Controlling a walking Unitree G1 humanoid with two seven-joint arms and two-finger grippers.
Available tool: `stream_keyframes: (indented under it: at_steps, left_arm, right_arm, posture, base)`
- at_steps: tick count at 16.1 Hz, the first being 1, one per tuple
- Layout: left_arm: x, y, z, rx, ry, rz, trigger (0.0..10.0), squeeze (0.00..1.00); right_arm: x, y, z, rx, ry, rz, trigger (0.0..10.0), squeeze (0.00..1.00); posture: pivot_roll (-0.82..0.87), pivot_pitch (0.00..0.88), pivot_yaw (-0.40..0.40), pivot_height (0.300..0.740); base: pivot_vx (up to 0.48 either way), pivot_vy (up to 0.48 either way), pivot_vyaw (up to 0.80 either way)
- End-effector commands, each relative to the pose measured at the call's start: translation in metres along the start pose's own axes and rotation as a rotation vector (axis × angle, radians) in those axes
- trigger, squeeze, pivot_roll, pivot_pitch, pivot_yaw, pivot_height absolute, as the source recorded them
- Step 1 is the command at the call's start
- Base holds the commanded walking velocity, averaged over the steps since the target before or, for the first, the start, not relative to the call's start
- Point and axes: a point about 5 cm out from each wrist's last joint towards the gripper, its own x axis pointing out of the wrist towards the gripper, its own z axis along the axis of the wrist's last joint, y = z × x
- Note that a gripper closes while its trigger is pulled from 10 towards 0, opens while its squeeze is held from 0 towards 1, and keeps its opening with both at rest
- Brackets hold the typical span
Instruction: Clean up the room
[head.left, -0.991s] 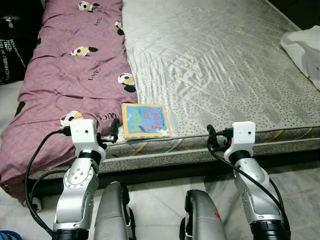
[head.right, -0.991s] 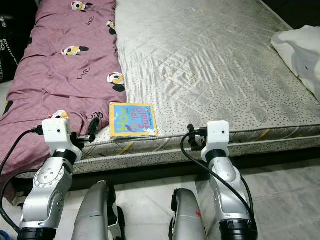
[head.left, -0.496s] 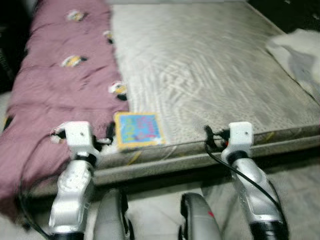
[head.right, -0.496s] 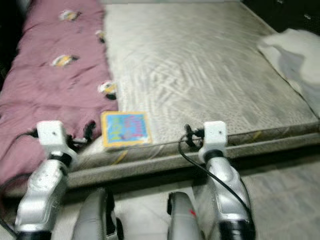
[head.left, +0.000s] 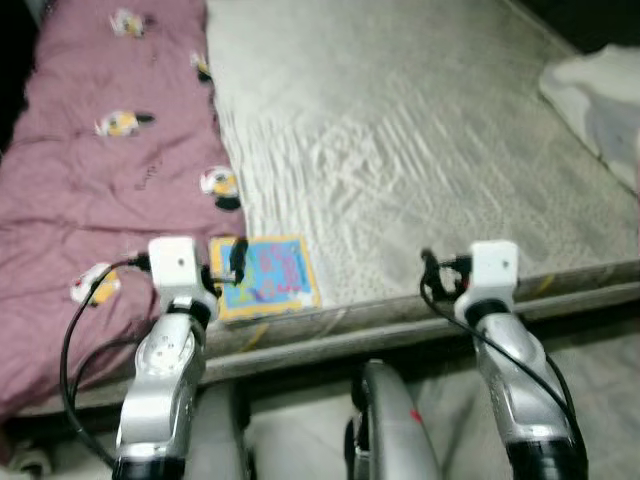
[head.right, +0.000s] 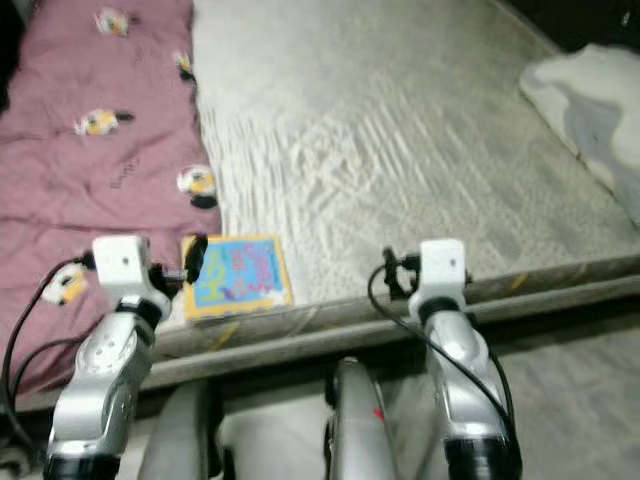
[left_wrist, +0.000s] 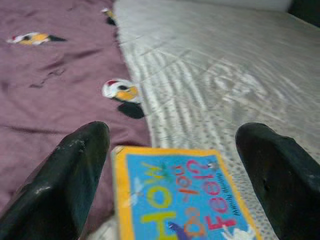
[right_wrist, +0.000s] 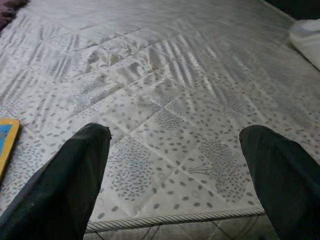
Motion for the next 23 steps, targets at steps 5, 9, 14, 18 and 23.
stream_keyframes:
  at_steps: [5, 9, 14, 18, 23]
  left_arm:
    - [-0.006, 0.020, -0.011, -0.006, 0.080, 0.120, 10.0, 0.00]
    - [-0.009, 0.033, -0.015, -0.018, 0.129, 0.187, 10.0, 0.00]
    - [-0.005, 0.056, -0.020, -0.032, 0.139, 0.294, 10.0, 0.00]
    - [-0.002, 0.058, -0.028, -0.044, 0.128, 0.339, 10.0, 0.00]
    - [0.018, 0.065, -0.028, -0.041, 0.101, 0.361, 10.0, 0.00]
  right_arm:
    - [-0.003, 0.000, -0.003, 0.002, 0.014, 0.019, 10.0, 0.00]
    - [-0.006, -0.013, -0.006, -0.021, 0.037, 0.000, 10.0, 0.00]
    - [-0.022, -0.019, -0.005, -0.038, 0.070, 0.015, 10.0, 0.00]
    - [-0.026, -0.030, -0.004, -0.089, 0.098, 0.033, 10.0, 0.00]
    - [-0.020, -0.025, 0.005, -0.105, 0.091, 0.076, 10.0, 0.00]
  posture:
    - [-0.03, 0.137, -0.043, 0.550]
    - [-0.02, 0.187, -0.058, 0.550]
    - [-0.08, 0.220, -0.111, 0.550]
    - [-0.10, 0.214, -0.157, 0.550]
    - [-0.11, 0.200, -0.200, 0.550]
  base:
    - [0.000, 0.000, 0.00]
    - [0.000, 0.000, 0.00]
    - [0.000, 0.000, 0.00]
    - [0.000, 0.000, 0.00]
    - [0.000, 0.000, 0.00]
